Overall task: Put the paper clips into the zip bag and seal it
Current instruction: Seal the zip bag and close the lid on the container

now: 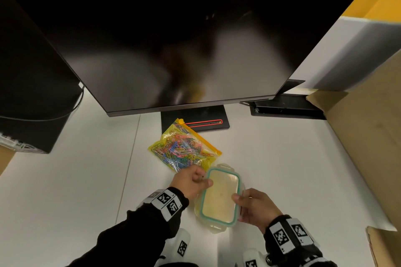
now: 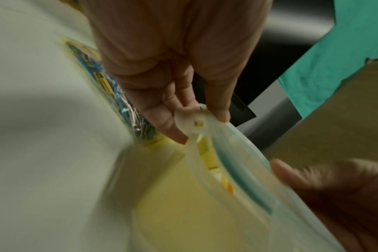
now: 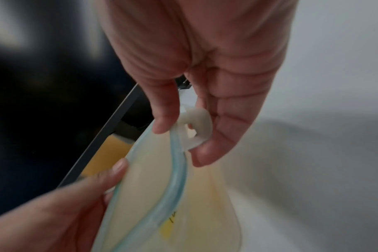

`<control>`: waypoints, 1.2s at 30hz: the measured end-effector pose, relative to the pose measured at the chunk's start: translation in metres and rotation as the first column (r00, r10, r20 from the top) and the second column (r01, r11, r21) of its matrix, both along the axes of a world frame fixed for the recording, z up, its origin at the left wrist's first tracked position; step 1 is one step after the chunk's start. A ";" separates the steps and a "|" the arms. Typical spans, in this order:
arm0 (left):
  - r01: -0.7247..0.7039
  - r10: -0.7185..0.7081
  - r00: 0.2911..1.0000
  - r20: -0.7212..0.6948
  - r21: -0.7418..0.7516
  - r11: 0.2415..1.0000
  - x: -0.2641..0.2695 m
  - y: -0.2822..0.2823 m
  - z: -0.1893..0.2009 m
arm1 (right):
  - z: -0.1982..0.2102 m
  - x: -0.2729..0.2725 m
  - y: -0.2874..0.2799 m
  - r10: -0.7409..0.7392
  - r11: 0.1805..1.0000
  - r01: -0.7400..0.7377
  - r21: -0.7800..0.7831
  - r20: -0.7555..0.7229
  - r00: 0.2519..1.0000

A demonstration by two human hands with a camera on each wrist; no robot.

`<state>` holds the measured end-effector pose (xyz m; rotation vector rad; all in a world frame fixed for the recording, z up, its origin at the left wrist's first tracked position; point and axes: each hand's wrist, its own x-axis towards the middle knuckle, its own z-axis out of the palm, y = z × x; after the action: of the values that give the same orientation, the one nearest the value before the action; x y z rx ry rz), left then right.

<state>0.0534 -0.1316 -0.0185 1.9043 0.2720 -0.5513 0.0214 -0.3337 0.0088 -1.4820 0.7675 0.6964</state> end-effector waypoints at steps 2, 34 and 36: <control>-0.012 0.008 0.999 -0.038 -0.092 0.996 0.000 0.003 -0.002 | 0.003 -0.002 -0.002 -0.043 0.998 0.043 0.046 0.002 0.999; -0.023 -0.100 0.897 -0.432 -0.270 0.963 0.001 0.019 0.020 | 0.008 0.005 0.007 0.543 0.772 -0.539 -0.336 -0.091 0.835; 0.015 -0.056 0.936 -0.348 -0.119 0.993 0.002 0.019 0.018 | 0.007 0.008 0.007 0.591 0.714 -0.587 -0.382 -0.121 0.797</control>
<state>0.0554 -0.1128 -0.0007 1.6947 0.4280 -0.9148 0.0292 -0.3263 0.0161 -2.1551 0.4224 1.0529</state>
